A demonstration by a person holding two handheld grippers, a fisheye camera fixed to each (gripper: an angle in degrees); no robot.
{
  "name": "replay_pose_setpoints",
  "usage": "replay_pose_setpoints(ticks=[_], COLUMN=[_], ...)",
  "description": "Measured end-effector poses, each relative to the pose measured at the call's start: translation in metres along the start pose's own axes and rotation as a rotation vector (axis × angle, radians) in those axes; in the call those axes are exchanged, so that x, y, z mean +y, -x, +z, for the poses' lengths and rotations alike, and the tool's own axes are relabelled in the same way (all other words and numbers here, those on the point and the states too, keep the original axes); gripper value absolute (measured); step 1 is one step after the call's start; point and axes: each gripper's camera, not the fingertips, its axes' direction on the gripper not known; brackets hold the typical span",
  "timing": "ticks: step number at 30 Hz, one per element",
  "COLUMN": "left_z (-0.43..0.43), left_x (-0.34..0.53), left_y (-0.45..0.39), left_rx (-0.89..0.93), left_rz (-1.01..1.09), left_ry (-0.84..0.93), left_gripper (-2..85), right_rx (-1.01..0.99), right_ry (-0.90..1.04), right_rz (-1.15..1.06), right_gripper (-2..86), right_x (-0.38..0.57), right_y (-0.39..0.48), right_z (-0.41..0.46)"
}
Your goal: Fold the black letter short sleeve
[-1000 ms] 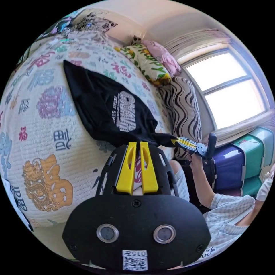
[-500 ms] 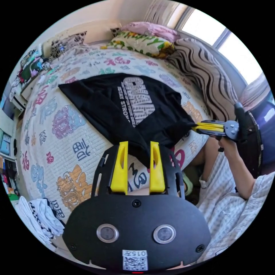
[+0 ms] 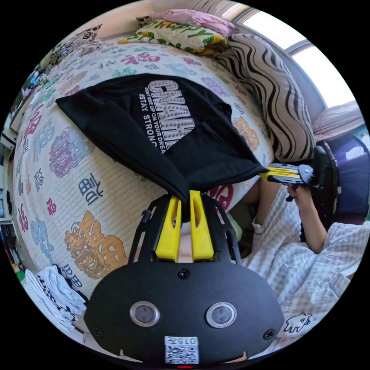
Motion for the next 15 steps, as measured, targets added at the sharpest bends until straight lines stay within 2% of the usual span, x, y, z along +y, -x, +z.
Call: replay_pose_setpoints(ticks=[2,6,8,11,15], left_z=[0.002,0.048,0.058,0.052,0.041], left_x=[0.019,0.043,0.047,0.041,-0.006], left_y=[-0.005,-0.02,-0.026,-0.041,-0.077], left_rx=[0.008,-0.034,-0.053,-0.106,-0.121], left_rz=[-0.013,-0.015,-0.021,-0.007,0.14], left_ry=[-0.018,0.106,0.106,0.029,-0.147], left_gripper=[2.1,3.9,6.1,8.1,9.1], right_rx=[-0.001,0.067,0.029,0.015,0.039], right_ry=[0.02,0.085,0.065,0.001,-0.116], right_rz=[-0.012,-0.042,-0.02,0.079,0.254], right_gripper=[1.0,2.2,3.5,5.5,8.6], right_x=[0.019,0.057,0.073,0.103,0.142], right_y=[0.0,-0.001,-0.008,-0.031,-0.072], right_z=[0.003,0.02,0.022,0.018,0.017])
